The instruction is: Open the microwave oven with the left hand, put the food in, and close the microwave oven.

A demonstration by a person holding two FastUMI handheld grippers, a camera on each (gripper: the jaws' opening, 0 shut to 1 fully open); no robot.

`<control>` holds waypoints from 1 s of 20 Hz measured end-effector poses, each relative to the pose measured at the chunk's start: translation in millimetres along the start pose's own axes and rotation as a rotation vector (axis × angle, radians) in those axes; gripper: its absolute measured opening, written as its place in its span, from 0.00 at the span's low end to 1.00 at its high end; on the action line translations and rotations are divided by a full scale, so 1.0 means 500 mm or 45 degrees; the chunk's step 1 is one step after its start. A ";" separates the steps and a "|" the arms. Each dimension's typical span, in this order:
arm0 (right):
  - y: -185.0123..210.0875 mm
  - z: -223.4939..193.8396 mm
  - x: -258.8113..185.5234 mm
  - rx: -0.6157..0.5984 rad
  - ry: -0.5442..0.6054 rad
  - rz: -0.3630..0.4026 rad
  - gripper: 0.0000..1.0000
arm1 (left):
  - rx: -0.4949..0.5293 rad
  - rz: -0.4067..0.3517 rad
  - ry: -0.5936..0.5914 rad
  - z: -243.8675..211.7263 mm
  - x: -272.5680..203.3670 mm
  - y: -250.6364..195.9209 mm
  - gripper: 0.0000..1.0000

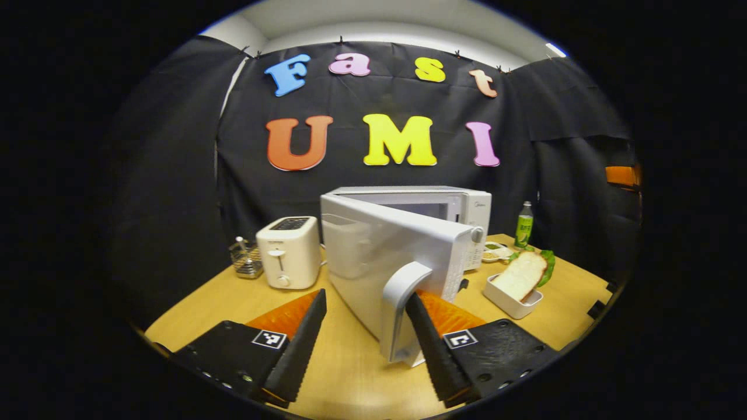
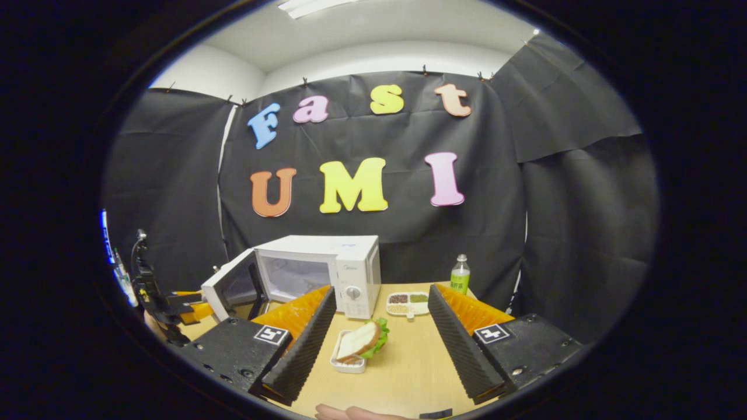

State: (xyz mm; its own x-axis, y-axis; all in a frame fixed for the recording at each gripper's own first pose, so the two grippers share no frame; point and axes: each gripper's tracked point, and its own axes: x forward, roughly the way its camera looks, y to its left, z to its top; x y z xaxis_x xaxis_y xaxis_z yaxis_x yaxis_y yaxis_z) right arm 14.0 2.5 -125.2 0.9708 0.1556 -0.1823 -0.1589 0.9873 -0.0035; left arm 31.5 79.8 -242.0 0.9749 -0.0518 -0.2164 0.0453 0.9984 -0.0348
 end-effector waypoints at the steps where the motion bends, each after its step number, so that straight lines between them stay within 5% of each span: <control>1: 0.006 -0.005 0.010 0.002 0.015 0.007 1.00 | -0.003 0.037 -0.011 0.006 -0.029 0.023 0.91; 2: 0.010 -0.010 0.022 0.005 0.037 0.017 1.00 | -0.010 0.086 -0.022 0.012 -0.052 0.048 0.97; 3: 0.014 -0.013 0.038 0.002 0.059 0.026 1.00 | -0.015 0.115 -0.046 0.025 -0.079 0.063 0.87; 4: 0.016 -0.016 0.054 -0.002 0.084 0.032 0.92 | -0.027 0.140 -0.068 0.040 -0.109 0.074 0.96; 5: 0.018 -0.019 0.072 0.000 0.113 0.039 0.92 | -0.048 0.158 -0.092 0.055 -0.136 0.085 0.86; 6: 0.022 -0.024 0.091 -0.001 0.147 0.058 1.00 | -0.069 0.166 -0.120 0.073 -0.158 0.092 0.86; 7: 0.028 -0.029 0.111 -0.003 0.189 0.080 1.00 | -0.087 0.174 -0.136 0.086 -0.177 0.095 0.96; 10: 0.020 -0.068 0.178 0.011 0.345 0.111 1.00 | -0.106 0.160 -0.211 0.128 -0.223 0.084 0.95; 13: 0.033 -0.148 0.236 0.064 0.604 0.208 0.92 | -0.101 0.178 -0.269 0.160 -0.252 0.076 0.95; 14: 0.037 -0.180 0.253 0.109 0.696 0.251 1.00 | -0.093 0.172 -0.279 0.165 -0.261 0.066 0.95; 17: 0.026 -0.272 0.296 0.258 0.953 0.339 1.00 | -0.083 0.170 -0.273 0.167 -0.264 0.041 0.95; 18: 0.009 -0.300 0.319 0.298 0.996 0.316 0.87 | -0.072 0.178 -0.261 0.163 -0.262 0.037 0.95; 20: -0.024 -0.345 0.348 0.328 1.075 0.297 0.85 | -0.058 0.221 -0.229 0.151 -0.257 0.044 0.95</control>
State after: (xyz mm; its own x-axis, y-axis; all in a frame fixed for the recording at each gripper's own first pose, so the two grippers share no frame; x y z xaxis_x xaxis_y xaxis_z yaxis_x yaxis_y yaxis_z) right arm 153.8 12.1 -326.5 0.4491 0.3769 -0.8101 -0.1913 0.9262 0.3249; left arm -76.3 110.4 -141.5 0.9905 0.1294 -0.0457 -0.1319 0.9896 -0.0572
